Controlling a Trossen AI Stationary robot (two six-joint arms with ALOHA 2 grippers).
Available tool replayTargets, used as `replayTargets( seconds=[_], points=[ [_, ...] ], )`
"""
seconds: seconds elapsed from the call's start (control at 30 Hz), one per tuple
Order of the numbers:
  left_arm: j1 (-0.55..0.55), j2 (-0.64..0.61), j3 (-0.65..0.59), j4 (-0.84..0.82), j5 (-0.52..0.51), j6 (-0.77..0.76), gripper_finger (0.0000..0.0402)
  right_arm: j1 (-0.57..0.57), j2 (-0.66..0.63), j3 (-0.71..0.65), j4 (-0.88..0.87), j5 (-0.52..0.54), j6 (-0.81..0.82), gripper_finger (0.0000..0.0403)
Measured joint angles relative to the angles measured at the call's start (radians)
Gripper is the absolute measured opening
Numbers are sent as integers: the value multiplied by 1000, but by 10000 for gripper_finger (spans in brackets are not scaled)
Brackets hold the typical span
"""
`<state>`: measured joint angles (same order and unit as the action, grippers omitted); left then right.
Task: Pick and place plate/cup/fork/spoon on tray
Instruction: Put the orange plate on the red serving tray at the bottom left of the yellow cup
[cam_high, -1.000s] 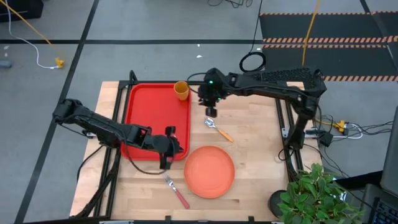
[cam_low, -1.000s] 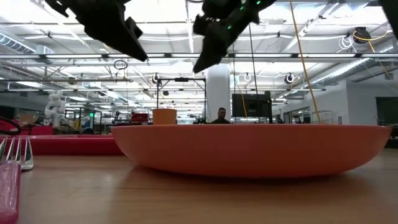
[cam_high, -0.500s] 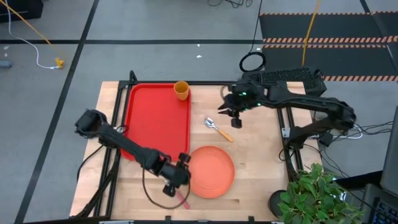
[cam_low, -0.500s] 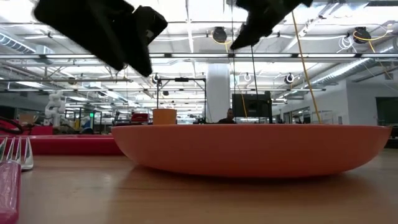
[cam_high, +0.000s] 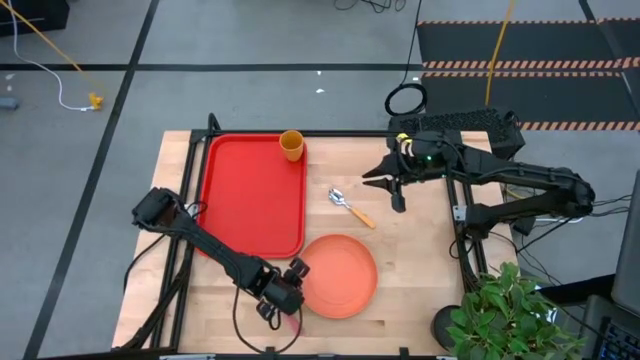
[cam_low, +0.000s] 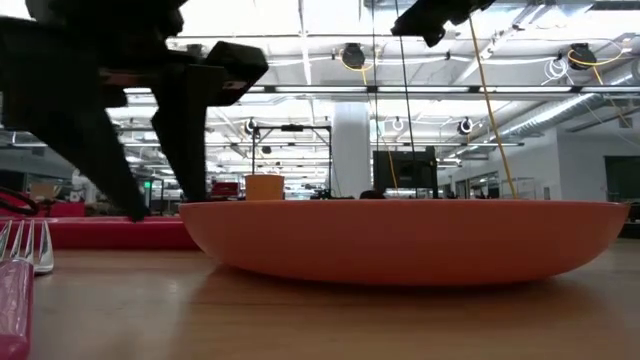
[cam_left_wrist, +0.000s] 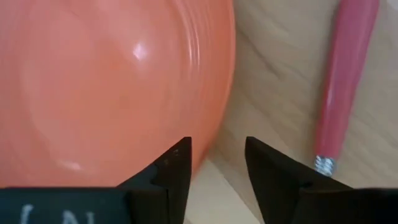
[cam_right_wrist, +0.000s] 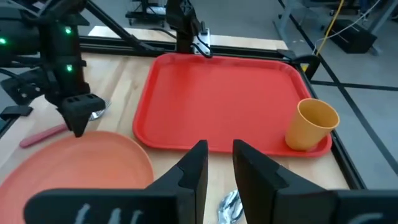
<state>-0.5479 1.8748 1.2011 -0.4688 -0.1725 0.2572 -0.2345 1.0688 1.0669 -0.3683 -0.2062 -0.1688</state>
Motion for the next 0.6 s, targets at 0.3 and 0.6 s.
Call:
replayTargets(
  seconds=[0.3, 0.6],
  points=[
    [1, 11, -1, 44, -10, 210, 65, 7, 1, -1, 6, 1, -3, 66],
    [25, 11, -1, 59, 42, 295, 10, 7, 1, -2, 6, 1, -3, 66]
  ],
)
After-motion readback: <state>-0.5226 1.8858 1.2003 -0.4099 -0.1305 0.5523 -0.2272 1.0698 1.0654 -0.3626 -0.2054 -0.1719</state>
